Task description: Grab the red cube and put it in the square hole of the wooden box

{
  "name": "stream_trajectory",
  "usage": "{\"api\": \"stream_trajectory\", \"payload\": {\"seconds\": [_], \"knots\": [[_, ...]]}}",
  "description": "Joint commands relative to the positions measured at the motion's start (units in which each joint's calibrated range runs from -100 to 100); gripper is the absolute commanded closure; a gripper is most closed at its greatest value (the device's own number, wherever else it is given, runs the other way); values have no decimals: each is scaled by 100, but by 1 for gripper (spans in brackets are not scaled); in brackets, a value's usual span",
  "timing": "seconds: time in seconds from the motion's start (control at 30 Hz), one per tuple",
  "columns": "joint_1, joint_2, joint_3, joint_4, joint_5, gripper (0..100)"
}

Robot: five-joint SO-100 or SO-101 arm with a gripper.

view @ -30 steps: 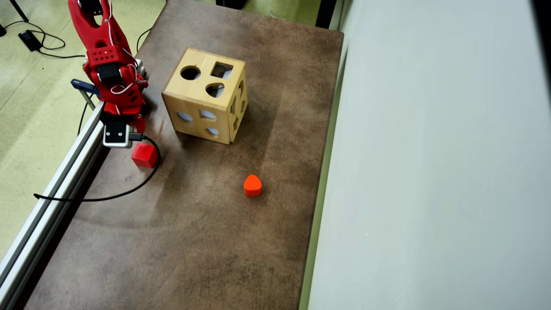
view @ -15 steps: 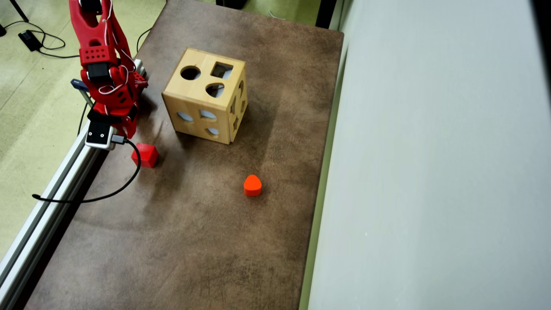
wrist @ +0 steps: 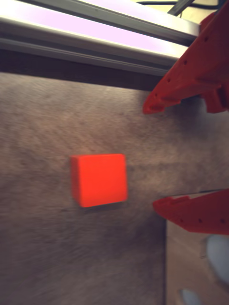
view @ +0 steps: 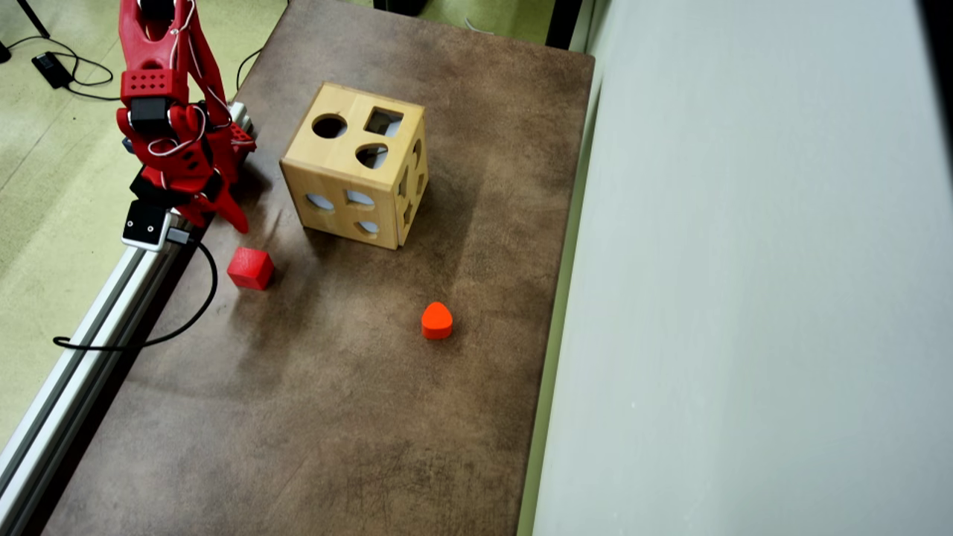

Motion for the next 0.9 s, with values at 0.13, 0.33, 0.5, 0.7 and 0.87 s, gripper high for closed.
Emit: {"api": "stream_trajectory", "payload": {"seconds": [0.13, 0.33, 0.5, 0.7, 0.87], "knots": [[33, -29, -218, -470, -132, 72], [-48, 871, -504, -478, -371, 72], [-48, 1500, -871, -486, -381, 72], [-71, 2137, -1515, -390, -767, 71], [-286, 2799, -1936, -382, -816, 71]]}}
